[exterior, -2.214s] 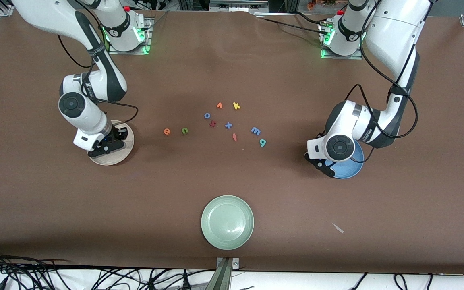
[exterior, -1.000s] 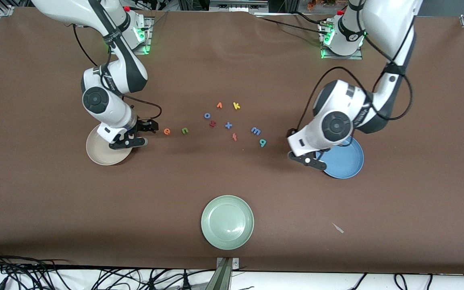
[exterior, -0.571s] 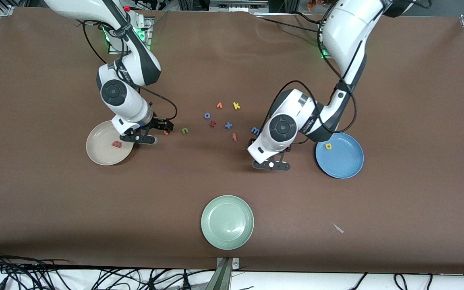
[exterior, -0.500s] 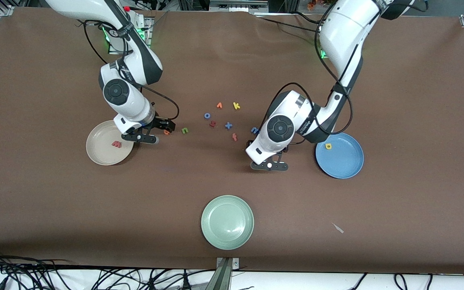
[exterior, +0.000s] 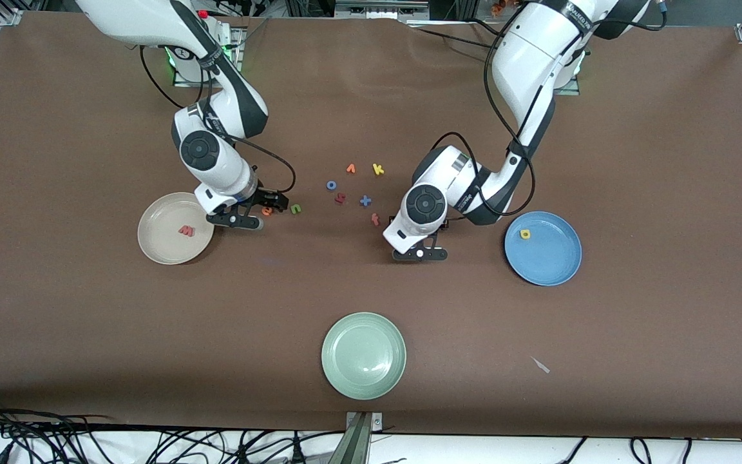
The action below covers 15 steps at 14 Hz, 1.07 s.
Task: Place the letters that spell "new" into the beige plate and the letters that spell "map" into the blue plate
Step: 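Grasp the teal b with the left gripper, the orange e with the right, then drop the teal b on the blue plate with the left gripper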
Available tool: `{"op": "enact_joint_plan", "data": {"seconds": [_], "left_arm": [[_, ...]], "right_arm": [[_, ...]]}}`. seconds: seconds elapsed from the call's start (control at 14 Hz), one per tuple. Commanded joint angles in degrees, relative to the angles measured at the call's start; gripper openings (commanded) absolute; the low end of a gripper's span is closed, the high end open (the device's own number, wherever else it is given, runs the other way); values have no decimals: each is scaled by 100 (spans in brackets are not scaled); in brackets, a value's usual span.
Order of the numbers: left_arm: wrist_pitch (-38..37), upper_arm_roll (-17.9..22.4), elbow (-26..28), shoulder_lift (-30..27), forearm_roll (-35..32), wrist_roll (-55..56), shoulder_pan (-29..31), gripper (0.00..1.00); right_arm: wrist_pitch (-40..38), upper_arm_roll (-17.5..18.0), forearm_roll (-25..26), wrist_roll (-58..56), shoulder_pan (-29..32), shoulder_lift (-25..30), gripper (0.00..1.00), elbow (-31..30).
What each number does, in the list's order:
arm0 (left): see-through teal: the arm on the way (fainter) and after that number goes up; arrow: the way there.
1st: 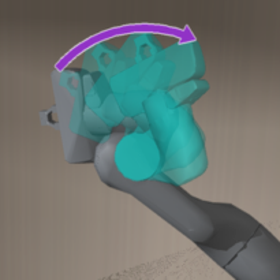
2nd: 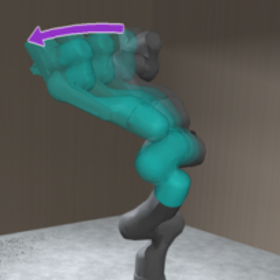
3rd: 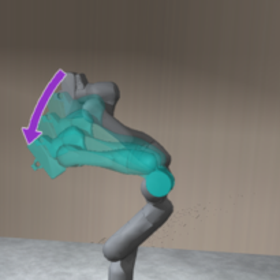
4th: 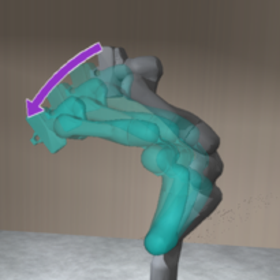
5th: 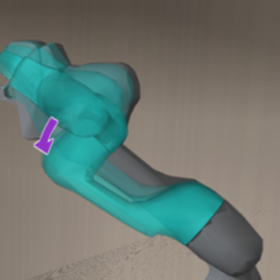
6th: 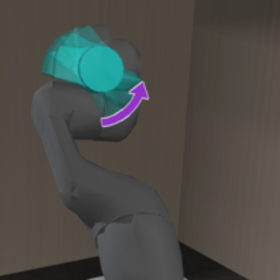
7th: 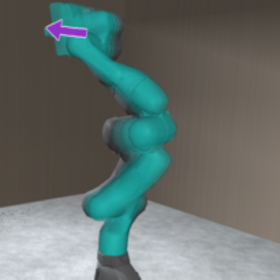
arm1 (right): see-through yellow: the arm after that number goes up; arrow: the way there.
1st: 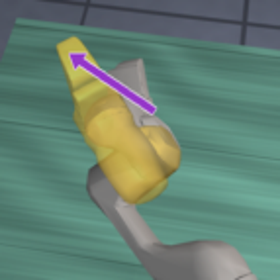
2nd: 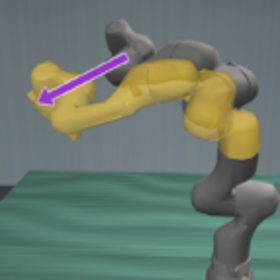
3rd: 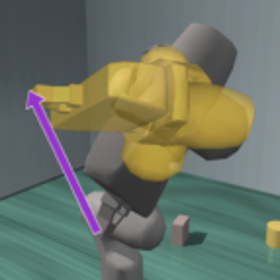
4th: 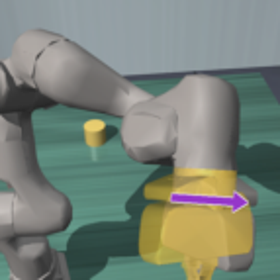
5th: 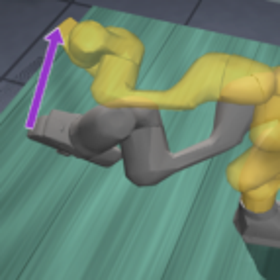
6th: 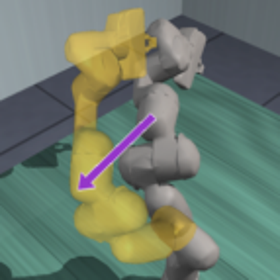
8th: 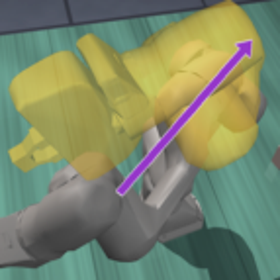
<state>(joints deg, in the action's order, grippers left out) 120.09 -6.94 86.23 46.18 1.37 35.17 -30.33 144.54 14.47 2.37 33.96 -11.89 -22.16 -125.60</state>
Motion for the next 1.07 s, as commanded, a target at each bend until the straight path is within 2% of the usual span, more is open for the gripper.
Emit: {"op": "enact_joint_plan", "data": {"seconds": [0.0,0.21,0.29,0.36,0.5,0.57,0.64,0.86,1.0], "left_arm": [[-3,61,175,-91,-67,16,-34,82],[5,61,184,-91,-67,-11,-25,64],[23,61,184,-91,-67,-11,-25,63],[32,61,184,-91,-67,-11,-34,50],[23,61,184,-100,-67,-11,-8,15],[14,61,184,-126,-67,-11,9,4],[-21,61,175,-144,-67,-19,27,0],[-353,79,132,-433,-67,-28,115,0],[-853,70,105,-766,-67,-535,369,0]], "right_arm": [[180,12,351,-107,-76,-43,100,-122],[189,-6,414,-809,-68,-78,100,-158],[189,-23,414,-1038,-50,-87,100,-193],[189,-32,414,-1136,-50,-96,100,-193],[346,-41,414,-1224,-50,-209,100,-184],[469,-41,414,-1347,-41,-288,100,-193],[470,-67,414,-1470,-32,-298,100,-193],[409,-76,414,-1646,-32,-237,99,-219],[338,-85,414,-1673,-24,-210,91,-263]]}}
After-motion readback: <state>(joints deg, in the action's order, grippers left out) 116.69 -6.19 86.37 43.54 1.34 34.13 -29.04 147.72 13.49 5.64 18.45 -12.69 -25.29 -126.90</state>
